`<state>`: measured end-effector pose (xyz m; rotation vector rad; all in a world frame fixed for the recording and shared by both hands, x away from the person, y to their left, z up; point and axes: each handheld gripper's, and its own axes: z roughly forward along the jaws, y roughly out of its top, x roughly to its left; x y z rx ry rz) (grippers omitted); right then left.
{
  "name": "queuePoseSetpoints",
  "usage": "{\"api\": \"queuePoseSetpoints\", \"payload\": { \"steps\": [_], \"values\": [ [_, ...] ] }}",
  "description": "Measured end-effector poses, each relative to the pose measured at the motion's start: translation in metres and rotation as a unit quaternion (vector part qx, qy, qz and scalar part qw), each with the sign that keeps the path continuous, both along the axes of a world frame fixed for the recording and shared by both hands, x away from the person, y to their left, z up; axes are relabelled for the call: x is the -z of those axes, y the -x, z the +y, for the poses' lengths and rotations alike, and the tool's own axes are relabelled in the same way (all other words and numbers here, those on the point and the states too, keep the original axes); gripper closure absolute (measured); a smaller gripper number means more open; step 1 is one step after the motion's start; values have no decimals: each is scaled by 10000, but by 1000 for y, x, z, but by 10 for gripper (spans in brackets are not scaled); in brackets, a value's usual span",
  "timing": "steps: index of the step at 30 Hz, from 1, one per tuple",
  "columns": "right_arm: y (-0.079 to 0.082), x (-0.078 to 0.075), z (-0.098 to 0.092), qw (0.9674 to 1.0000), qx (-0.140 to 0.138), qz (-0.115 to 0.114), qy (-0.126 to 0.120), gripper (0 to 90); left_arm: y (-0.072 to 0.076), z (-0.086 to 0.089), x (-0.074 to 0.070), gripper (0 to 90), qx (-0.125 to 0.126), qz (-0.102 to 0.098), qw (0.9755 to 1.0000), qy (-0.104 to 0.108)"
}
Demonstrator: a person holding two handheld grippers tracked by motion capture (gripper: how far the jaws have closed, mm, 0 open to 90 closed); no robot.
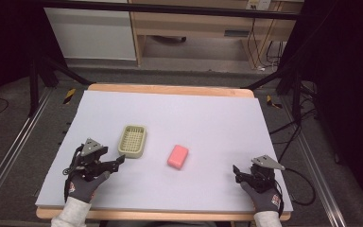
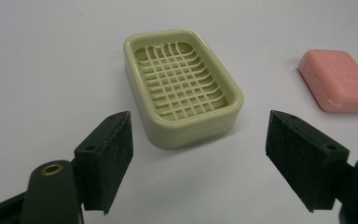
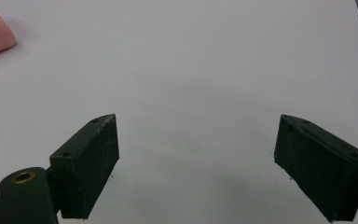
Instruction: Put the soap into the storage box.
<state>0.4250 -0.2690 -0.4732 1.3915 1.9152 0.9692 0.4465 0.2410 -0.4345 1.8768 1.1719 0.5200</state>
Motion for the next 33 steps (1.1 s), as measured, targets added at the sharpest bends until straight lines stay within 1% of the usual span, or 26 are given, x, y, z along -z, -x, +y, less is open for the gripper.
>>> {"api": "queuePoseSetpoints", "payload": {
  "steps": [1, 4, 11, 12, 14, 18, 19, 20, 22, 24, 25, 27, 28, 29, 31, 33],
  "values": [
    [0, 0, 0, 10000, 0, 11, -28, 140, 0, -1, -1, 229, 20, -1, 10000, -12],
    [1, -1, 0, 10000, 8, -12, -6, 140, 1, -5, -4, 232, 75, -12, 10000, 4],
    [0, 0, 1, 10000, -11, 42, 35, 141, -1, -13, -14, 232, 178, -68, 9998, 13],
    [1, -1, 2, 10000, 2, 73, -12, 141, -1, -13, -14, 231, 178, -68, 9998, 13],
    [1, -1, 2, 10000, -15, 58, 4, 141, -3, -17, -17, 231, 215, -84, 9997, -10],
    [1, -1, 2, 10000, -25, 27, 32, 141, -5, -22, -20, 230, 243, -98, 9997, 10],
    [1, -1, 2, 10000, -18, 32, 34, 140, -6, -23, -22, 230, 274, -102, 9996, 6],
    [1, -1, 3, 10000, -10, 33, 37, 140, -6, -28, -23, 229, 286, -131, 9995, 57],
    [0, -1, 3, 10000, -2, 31, 38, 138, -7, -30, -24, 229, 306, -147, 9994, 50],
    [0, -1, 3, 10000, 20, 38, 52, 133, -10, -37, -26, 227, 355, -163, 9992, 86],
    [0, -1, 3, 10000, 20, 38, 52, 133, -10, -37, -26, 227, 355, -163, 9992, 86],
    [0, -1, 4, 10000, 29, 56, 35, 133, -12, -45, -28, 226, 391, -186, 9990, 64],
    [-1, -1, 4, 10000, 32, 50, 40, 133, -12, -45, -28, 226, 391, -186, 9990, 64],
    [-1, -1, 4, 10000, 30, 55, 37, 132, -12, -50, -29, 226, 443, -193, 9988, 62],
    [-1, -1, 4, 10000, 34, 64, 33, 132, -13, -53, -29, 226, 459, -203, 9987, 70],
    [-1, -1, 4, 10000, 61, 53, 34, 127, -13, -59, -29, 226, 516, -198, 9985, 13]
  ]
}}
